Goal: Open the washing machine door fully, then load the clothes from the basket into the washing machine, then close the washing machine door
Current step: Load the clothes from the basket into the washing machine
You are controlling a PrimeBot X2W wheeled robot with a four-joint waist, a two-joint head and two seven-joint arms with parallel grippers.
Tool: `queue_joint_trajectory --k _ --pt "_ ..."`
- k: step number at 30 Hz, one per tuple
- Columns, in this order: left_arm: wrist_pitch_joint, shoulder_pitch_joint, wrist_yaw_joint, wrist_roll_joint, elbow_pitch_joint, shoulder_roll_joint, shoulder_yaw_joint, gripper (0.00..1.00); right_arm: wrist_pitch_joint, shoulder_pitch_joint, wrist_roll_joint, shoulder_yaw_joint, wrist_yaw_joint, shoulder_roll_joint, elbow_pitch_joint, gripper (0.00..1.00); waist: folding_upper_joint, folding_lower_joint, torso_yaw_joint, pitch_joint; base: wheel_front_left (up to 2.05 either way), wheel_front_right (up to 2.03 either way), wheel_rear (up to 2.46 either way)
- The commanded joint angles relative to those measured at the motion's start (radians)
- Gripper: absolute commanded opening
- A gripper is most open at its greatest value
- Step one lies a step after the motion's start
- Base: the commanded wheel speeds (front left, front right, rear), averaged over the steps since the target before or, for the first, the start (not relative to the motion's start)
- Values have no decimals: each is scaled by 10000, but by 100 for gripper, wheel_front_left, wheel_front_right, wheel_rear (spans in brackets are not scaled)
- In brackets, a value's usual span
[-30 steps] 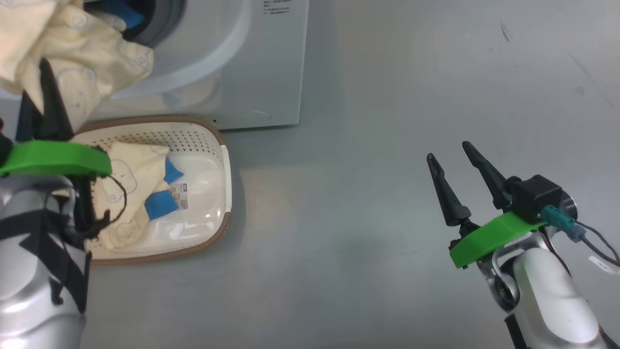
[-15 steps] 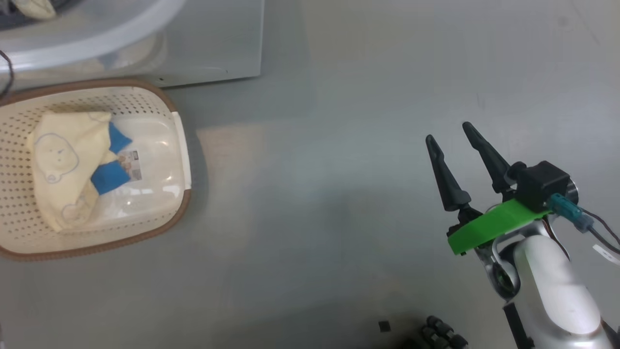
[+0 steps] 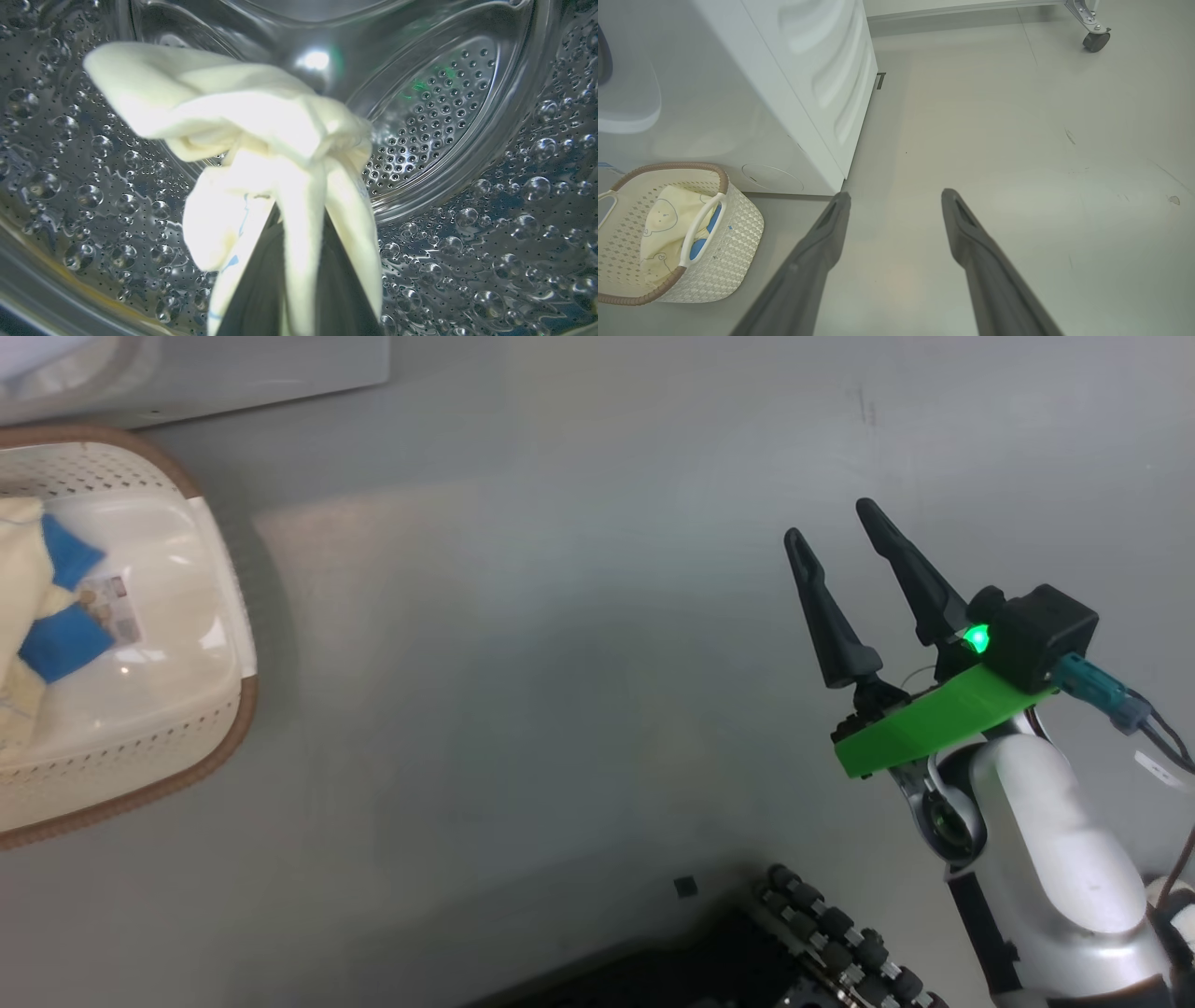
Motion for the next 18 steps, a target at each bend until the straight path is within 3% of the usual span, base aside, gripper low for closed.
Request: queue_joint_trajectory --k 1,6,14,15,16,17,18 --pt "82 -470 -46 21 -140 870 9 0 -95 154 142 248 -30 -62 -254 100 1 -4 -363 324 0 0 0" --pt "72 -1288 -47 138 684 1210 -566 0 -95 29 316 357 -30 -62 -217 100 1 -4 -543 485 0 0 0" --pt "-428 -2141 -47 -52 2096 1203 -1057 0 -95 -113 344 306 -30 -62 -221 100 1 -4 -634 528 0 0 0" --pt "-452 -2189 -47 -61 2202 1175 -1166 15 -95 -114 336 279 -30 -62 -225 100 1 -4 -619 525 0 0 0" --pt "-503 -2223 -47 -60 2295 1161 -1276 84 -95 -111 323 250 -30 -62 -228 100 1 -4 -601 518 0 0 0" --pt "-503 -2223 -47 -60 2295 1161 -1276 84 -95 -111 323 250 -30 -62 -228 100 1 -4 -601 518 0 0 0" --pt "-554 -2238 -47 -80 2391 1148 -1369 100 -95 -109 301 228 -30 -62 -223 100 1 -4 -583 506 0 0 0"
